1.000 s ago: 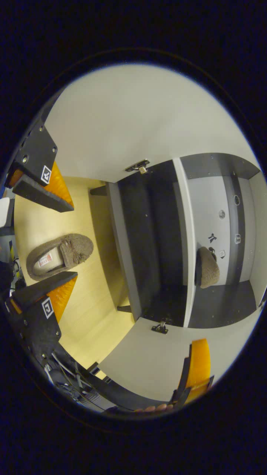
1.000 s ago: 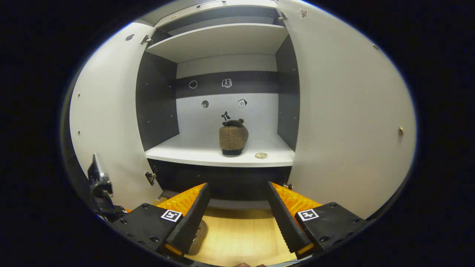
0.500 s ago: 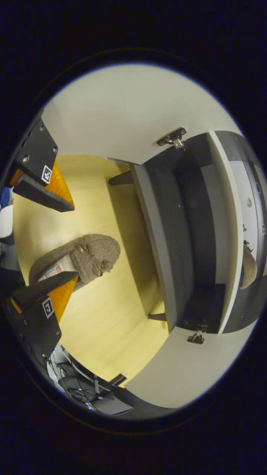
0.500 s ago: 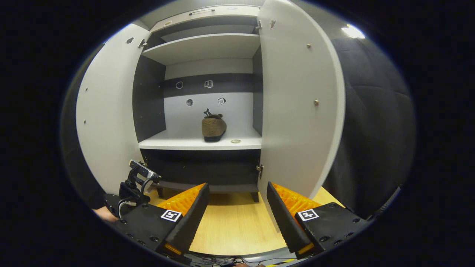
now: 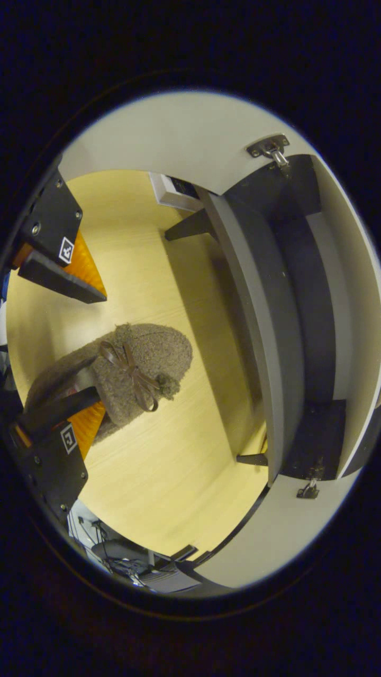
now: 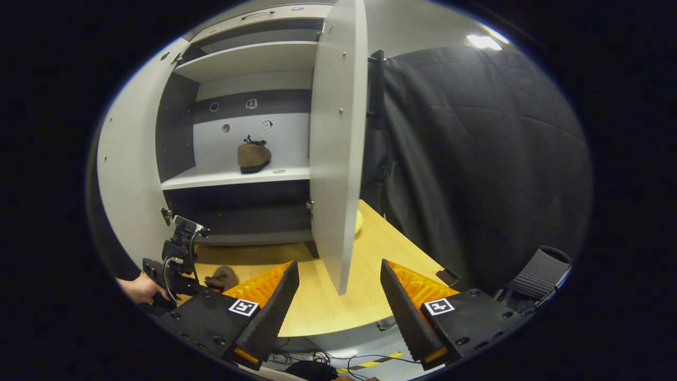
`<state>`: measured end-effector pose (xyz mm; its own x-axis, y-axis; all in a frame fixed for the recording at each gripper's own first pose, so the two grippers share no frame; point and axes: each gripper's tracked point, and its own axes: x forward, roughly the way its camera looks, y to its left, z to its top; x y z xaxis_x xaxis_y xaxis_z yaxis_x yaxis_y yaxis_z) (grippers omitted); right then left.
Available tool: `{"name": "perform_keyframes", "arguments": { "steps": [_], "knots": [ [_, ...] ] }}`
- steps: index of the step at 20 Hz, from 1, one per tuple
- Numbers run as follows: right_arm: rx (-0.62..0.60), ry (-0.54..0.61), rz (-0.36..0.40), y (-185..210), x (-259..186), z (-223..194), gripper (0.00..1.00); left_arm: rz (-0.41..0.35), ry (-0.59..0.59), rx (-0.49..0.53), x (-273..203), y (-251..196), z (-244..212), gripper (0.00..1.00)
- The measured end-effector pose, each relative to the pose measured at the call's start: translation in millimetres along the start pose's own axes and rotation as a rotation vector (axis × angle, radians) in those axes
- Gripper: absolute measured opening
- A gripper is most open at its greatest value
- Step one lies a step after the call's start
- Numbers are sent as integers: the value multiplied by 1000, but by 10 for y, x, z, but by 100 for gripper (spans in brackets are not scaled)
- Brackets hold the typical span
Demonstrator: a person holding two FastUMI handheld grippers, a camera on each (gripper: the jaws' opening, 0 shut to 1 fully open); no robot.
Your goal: Grab one shoe with the right hand and put it into the shoe cabinet, grab the other shoe with the left hand and put it into the shoe cabinet; then close the right door with the right hand and the left door with the left hand.
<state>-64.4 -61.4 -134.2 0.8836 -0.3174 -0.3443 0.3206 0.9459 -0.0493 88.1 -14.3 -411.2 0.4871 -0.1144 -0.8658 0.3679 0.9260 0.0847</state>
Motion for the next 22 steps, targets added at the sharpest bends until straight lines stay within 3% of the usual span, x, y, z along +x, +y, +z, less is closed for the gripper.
{"name": "perform_keyframes", "arguments": {
  "steps": [1, 5, 6, 8, 10, 13, 14, 15, 16, 22],
  "knots": [
    [12, 8, -22, -91, -84, -34, 98, -22, 9, -20, 41, -28, -5, 93],
    [28, 18, -121, -440, -206, -88, 94, -56, 1, -114, 122, -112, 29, 51],
    [32, 18, -136, -510, -222, -102, 94, -56, 8, -132, 101, -122, -11, 49],
    [45, 25, -145, -588, -242, -139, 98, -45, 8, -143, 123, -91, -40, 56],
    [59, 23, -159, -671, -240, -141, 94, -40, 11, -181, 109, -62, -91, 31],
    [63, 6, -187, -803, -233, -89, 94, -37, 17, -249, 106, -55, -106, 31],
    [62, 0, -197, -850, -218, -58, 94, 4, -4, -266, 33, -2, -127, 31],
    [62, -4, -205, -901, -209, -16, 98, 12, 14, -295, 25, -14, -171, 6],
    [62, -9, -211, -962, -201, 17, 94, 19, 7, -289, 94, -34, -135, 5],
    [101, -83, -256, -1309, -54, 342, 95, -7, 12, -300, 84, 26, -53, 6]
  ]
}}
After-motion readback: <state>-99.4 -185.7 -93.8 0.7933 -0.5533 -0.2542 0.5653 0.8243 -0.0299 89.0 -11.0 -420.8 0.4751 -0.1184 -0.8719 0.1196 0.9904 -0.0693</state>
